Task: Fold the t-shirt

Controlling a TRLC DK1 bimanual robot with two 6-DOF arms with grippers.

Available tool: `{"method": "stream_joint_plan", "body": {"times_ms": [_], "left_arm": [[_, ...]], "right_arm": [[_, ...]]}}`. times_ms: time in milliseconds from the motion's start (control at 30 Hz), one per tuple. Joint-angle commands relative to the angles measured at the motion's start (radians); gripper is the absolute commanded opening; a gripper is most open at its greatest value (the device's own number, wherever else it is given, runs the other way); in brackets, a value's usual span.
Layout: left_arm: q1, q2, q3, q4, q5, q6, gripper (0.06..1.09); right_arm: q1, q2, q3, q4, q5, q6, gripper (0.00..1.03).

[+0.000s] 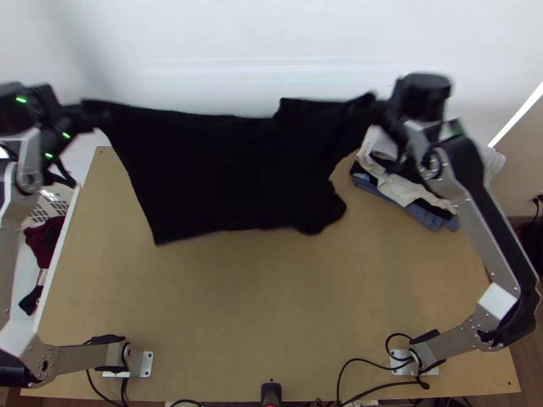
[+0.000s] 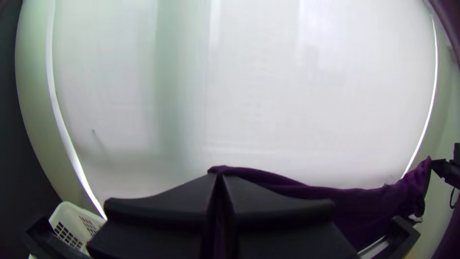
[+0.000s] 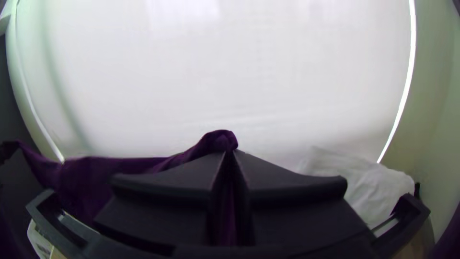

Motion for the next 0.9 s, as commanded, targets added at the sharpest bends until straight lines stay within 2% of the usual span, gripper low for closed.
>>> {"method": "stream_joint_plan", "body": {"times_ms": [0,200,300,467,633,700,800,867], "left_arm": [[0.018,-0.036,0.099,0.017,-0.011,0.0,0.1],[0.028,-0.108,0.093,0.167,-0.036,-0.031,0.1],[0.036,-0.144,0.093,0.205,-0.037,-0.031,0.1],[0.038,-0.203,0.09,0.213,-0.037,-0.031,0.1],[0.045,-0.295,0.074,0.219,-0.037,-0.034,0.1],[0.047,-0.366,0.011,0.303,-0.037,-0.034,0.1],[0.045,-0.51,-0.182,0.54,-0.036,-0.032,0.1],[0.035,-0.584,-0.262,0.59,-0.022,-0.032,0.09]], "right_arm": [[-0.025,-0.006,0.14,0.086,0.049,-0.028,0.03],[-0.027,-0.038,0.211,0.278,0.09,-0.163,0.03],[-0.019,-0.07,0.221,0.329,0.099,-0.219,0.03],[-0.005,-0.178,0.191,0.29,0.102,-0.272,0.03],[0.005,-0.376,0.053,0.28,0.102,-0.294,0.03],[0.019,-0.468,-0.004,0.28,0.101,-0.297,0.03],[0.051,-0.596,-0.085,0.276,0.101,-0.306,0.03],[0.057,-0.67,-0.121,0.238,0.099,-0.303,0.03]]}}
